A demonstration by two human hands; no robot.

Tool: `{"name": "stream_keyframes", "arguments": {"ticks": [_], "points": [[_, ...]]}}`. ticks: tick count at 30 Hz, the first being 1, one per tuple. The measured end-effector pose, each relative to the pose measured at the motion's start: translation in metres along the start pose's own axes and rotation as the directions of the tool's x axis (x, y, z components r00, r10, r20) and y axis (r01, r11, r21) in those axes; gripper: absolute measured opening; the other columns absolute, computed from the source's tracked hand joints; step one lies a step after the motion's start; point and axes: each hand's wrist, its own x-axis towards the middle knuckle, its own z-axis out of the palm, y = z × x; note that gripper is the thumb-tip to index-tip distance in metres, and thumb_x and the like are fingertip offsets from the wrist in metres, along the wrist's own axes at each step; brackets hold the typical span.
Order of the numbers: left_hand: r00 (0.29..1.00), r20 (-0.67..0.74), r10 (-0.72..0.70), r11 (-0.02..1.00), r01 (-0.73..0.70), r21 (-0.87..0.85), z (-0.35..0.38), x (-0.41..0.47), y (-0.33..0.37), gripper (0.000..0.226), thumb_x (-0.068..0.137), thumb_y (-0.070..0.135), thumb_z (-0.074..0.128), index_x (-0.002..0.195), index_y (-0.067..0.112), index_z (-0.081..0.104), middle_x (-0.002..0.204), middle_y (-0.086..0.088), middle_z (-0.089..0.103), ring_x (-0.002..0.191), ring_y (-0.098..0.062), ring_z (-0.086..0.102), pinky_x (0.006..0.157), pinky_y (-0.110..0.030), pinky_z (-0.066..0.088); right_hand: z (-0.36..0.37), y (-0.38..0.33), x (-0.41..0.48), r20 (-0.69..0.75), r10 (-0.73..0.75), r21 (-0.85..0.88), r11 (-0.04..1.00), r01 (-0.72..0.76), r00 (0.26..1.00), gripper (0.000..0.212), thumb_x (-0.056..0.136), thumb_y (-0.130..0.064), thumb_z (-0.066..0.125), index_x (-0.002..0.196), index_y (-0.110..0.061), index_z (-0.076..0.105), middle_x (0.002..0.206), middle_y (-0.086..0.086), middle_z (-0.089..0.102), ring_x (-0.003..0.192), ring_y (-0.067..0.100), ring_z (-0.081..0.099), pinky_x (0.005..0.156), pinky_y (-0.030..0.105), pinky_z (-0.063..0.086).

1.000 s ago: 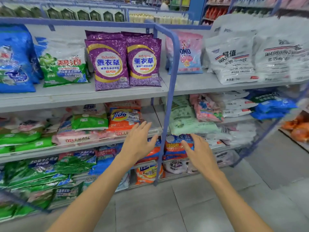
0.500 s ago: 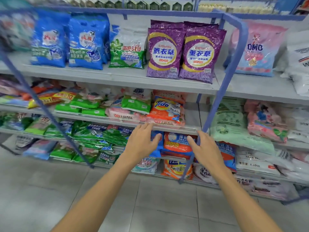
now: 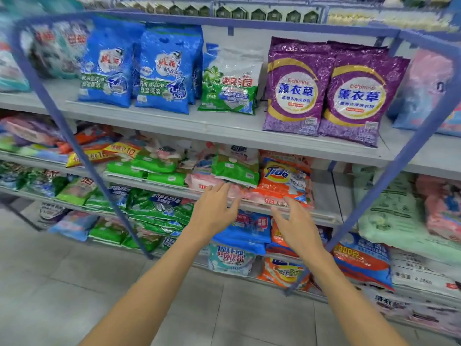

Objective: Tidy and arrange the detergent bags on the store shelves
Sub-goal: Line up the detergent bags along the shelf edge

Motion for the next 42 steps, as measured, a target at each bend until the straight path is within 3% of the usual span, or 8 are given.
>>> {"name": "stream_keyframes", "arguments": {"ticks": [15, 19, 22, 26, 32, 37, 40, 42], "points": [[0.982, -0.069, -0.177, 0.984, 0.178, 0.003, 0.016, 0.114, -0.136, 0.047, 0.104, 0.045, 0.045, 0.126, 0.005, 0.055, 0.116, -0.018, 0.067, 0.107, -0.037, 0.060, 0.088, -0.047, 0.053, 0.093, -0.052, 0.135, 0.000, 0.018, 0.054, 0.998, -0.018, 1.000, 0.074, 0.100, -0.060, 0.049, 0.155, -0.012, 0.036, 0.157, 0.014, 0.043, 0.142, 0.032, 0.044, 0.116, 0.048, 0.038], [0.994, -0.072, -0.083, 0.992, 0.089, 0.093, 0.020, 0.147, -0.163, 0.061, 0.107, 0.051, 0.033, 0.150, 0.008, 0.040, 0.147, -0.018, 0.052, 0.138, -0.039, 0.044, 0.112, -0.049, 0.041, 0.103, -0.058, 0.185, 0.011, 0.163, 0.116, 0.980, -0.163, 0.987, 0.068, 0.098, -0.064, 0.047, 0.143, -0.013, 0.044, 0.129, 0.020, 0.062, 0.116, 0.039, 0.060, 0.101, 0.048, 0.050], [0.994, -0.093, 0.061, 0.980, -0.042, 0.194, 0.015, 0.171, -0.186, 0.067, 0.107, 0.053, 0.025, 0.159, 0.012, 0.025, 0.161, -0.015, 0.037, 0.150, -0.037, 0.029, 0.122, -0.050, 0.028, 0.103, -0.067, 0.209, 0.056, 0.244, 0.260, 0.933, -0.250, 0.968, 0.078, 0.088, -0.072, 0.056, 0.140, -0.014, 0.049, 0.138, 0.007, 0.058, 0.128, 0.038, 0.054, 0.107, 0.045, 0.044], [0.964, -0.101, 0.244, 0.946, -0.214, 0.244, 0.024, 0.203, -0.226, 0.073, 0.102, 0.055, 0.020, 0.149, 0.004, 0.044, 0.147, -0.018, 0.053, 0.139, -0.038, 0.044, 0.114, -0.052, 0.041, 0.115, -0.077, 0.233, 0.084, 0.361, 0.485, 0.799, -0.355, 0.929, 0.092, 0.081, -0.055, 0.077, 0.151, -0.007, 0.041, 0.149, 0.012, 0.052, 0.138, 0.034, 0.047, 0.108, 0.038, 0.038], [0.945, 0.042, 0.324, 0.945, -0.321, -0.070, 0.038, 0.216, -0.239, 0.056, 0.105, 0.055, 0.034, 0.142, 0.015, 0.048, 0.136, -0.011, 0.060, 0.132, -0.028, 0.042, 0.105, -0.046, 0.044, 0.133, -0.071, 0.251, -0.007, 0.471, 0.540, 0.744, -0.393, 0.882, 0.124, 0.019, -0.070, 0.094, 0.125, -0.013, 0.067, 0.122, 0.008, 0.072, 0.102, 0.025, 0.068, 0.095, 0.038, 0.051], [0.920, 0.269, 0.286, 0.923, -0.188, -0.337, 0.036, 0.215, -0.231, 0.059, 0.105, 0.063, 0.025, 0.128, 0.017, 0.053, 0.130, -0.011, 0.061, 0.123, -0.026, 0.052, 0.111, -0.041, 0.039, 0.148, -0.098, 0.239, 0.039, 0.402, 0.689, 0.652, -0.316, 0.915, 0.076, 0.053, -0.031, 0.098, 0.119, -0.006, 0.071, 0.111, 0.009, 0.076, 0.101, 0.030, 0.072, 0.094, 0.041, 0.054], [0.934, 0.337, 0.116, 0.862, 0.073, -0.501, 0.033, 0.214, -0.218, 0.077, 0.095, 0.079, 0.024, 0.156, 0.032, 0.035, 0.158, -0.001, 0.043, 0.137, -0.023, 0.045, 0.117, -0.040, 0.029, 0.161, -0.104, 0.235, 0.238, 0.309, 0.755, 0.538, -0.375, 0.921, 0.048, 0.062, -0.014, 0.089, 0.105, 0.001, 0.075, 0.091, 0.016, 0.079, 0.073, 0.028, 0.078, 0.065, 0.034, 0.064], [0.943, 0.327, 0.068, 0.769, 0.159, -0.619, 0.034, 0.216, -0.215, 0.060, 0.091, 0.078, 0.046, 0.140, 0.043, 0.052, 0.141, 0.011, 0.058, 0.123, -0.017, 0.055, 0.113, -0.050, 0.041, 0.167, -0.103, 0.232, 0.263, 0.292, 0.779, 0.498, -0.381, 0.919, 0.040, 0.067, -0.009, 0.084, 0.104, 0.001, 0.075, 0.091, 0.017, 0.079, 0.066, 0.027, 0.076, 0.055, 0.031, 0.062]]}}
